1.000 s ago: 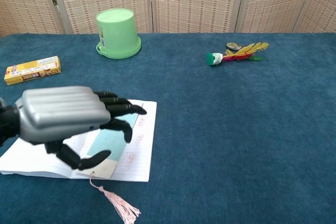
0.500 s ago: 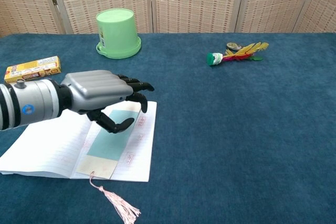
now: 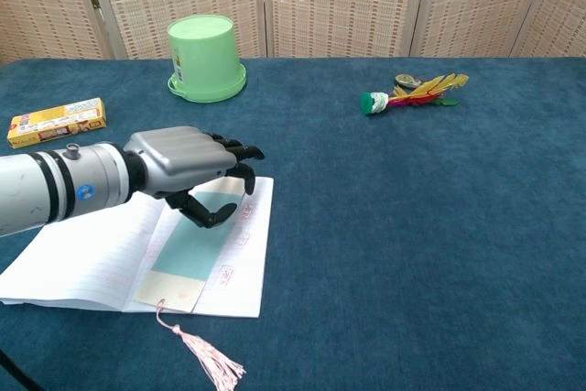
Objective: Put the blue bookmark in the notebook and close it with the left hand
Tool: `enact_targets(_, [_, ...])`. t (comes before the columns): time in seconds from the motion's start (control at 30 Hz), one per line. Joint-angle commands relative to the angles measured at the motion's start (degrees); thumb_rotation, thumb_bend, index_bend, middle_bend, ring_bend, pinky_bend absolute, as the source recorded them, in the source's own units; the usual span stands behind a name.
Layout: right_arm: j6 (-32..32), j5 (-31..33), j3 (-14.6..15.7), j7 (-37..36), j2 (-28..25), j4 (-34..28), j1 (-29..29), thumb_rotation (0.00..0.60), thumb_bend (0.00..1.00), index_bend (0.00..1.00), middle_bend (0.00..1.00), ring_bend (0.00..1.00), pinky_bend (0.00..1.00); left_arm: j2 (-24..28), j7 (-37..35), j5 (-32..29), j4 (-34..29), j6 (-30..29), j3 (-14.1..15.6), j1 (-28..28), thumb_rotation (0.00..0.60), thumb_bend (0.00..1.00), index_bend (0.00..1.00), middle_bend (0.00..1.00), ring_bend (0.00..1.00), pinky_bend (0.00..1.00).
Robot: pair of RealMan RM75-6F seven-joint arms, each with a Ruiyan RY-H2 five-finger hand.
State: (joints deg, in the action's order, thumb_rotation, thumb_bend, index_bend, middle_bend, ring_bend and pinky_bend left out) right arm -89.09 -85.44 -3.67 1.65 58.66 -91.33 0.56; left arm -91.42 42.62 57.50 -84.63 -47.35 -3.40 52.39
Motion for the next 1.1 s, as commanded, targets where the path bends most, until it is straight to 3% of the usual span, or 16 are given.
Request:
enact_targets(0.03, [-0.07, 0.01, 0.02, -0.08, -0.03, 0.07, 0.08, 0.6, 0.2, 0.04, 0.07, 0.06, 0.07, -0.11, 1.14, -1.15, 0.42, -0.41, 0.63, 0.29, 0.317, 0.58, 0.27, 0.0, 0.0, 0.13])
enact_targets(0.6, [-0.32, -0.08, 0.01, -0.17, 0.0, 0.06, 0.29, 0.6, 0.2, 0.04, 0.07, 0.06, 0.07, 2.01, 4.36, -3.21, -0.04, -2.23, 3.08, 0.82, 0.315, 0.58, 0.28, 0.0, 0.0, 0.13])
enact_targets(1.1, [-0.88, -0.47, 0.08, 0.34, -0.12, -0.52, 0.59, 0.6, 0.2, 0.04, 0.07, 0.06, 0.07, 3.43, 2.68, -2.88, -1.34, -2.72, 3.72, 0.53, 0.312, 0.58, 0.28, 0.0, 0.0, 0.13])
